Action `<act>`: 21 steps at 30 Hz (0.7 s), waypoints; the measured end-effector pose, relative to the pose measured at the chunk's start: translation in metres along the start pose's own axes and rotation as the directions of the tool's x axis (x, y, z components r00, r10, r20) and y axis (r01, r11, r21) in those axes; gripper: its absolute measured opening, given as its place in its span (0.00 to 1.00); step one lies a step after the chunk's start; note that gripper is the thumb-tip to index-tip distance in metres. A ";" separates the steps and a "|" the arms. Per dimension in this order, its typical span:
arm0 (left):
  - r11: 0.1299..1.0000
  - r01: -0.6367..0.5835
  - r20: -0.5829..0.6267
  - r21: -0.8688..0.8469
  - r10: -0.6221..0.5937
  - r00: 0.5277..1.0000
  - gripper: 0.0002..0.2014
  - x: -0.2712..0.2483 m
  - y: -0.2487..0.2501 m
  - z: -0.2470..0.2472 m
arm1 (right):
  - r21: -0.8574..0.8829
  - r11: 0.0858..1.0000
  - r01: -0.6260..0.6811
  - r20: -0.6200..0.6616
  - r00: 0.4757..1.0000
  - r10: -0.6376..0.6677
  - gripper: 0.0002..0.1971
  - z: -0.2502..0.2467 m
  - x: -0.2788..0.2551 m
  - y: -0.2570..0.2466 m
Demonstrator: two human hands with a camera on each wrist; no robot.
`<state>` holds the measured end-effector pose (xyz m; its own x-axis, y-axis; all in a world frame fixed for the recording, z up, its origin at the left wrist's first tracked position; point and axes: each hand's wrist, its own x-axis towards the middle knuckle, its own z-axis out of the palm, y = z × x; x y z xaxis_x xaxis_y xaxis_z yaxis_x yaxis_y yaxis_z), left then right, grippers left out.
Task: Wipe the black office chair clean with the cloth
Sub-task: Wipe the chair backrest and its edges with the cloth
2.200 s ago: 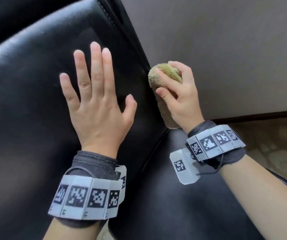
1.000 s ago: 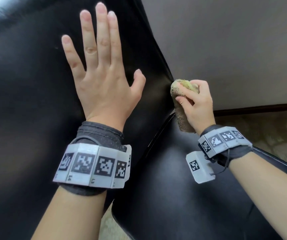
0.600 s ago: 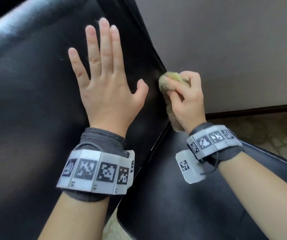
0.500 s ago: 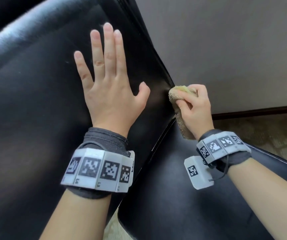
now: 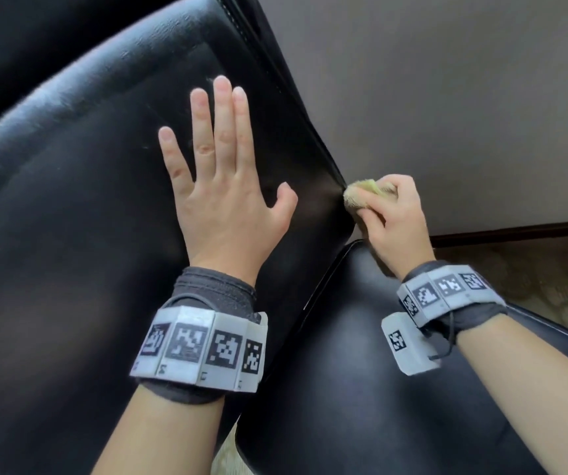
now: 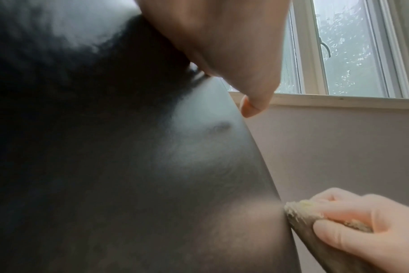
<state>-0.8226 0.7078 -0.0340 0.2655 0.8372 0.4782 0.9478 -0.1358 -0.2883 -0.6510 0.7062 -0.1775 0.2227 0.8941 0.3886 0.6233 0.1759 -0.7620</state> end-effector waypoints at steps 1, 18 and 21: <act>1.000 -0.003 -0.002 0.003 0.003 1.000 0.45 -0.001 0.000 0.000 | -0.037 0.999 -0.017 0.030 0.999 0.018 0.14 -0.003 -0.005 0.007; 1.000 -0.014 0.022 -0.011 0.015 1.000 0.45 -0.002 0.001 -0.005 | 0.171 0.977 -0.125 -0.008 0.992 0.128 0.15 0.002 -0.015 -0.019; 1.000 -0.021 0.021 -0.003 0.021 1.000 0.45 -0.003 0.000 -0.005 | 0.145 0.989 -0.038 -0.085 0.995 0.051 0.14 -0.008 -0.008 -0.026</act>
<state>-0.8223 0.7032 -0.0315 0.2819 0.8452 0.4540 0.9425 -0.1556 -0.2957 -0.6633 0.6915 -0.1568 0.3172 0.8634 0.3924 0.4991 0.1998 -0.8432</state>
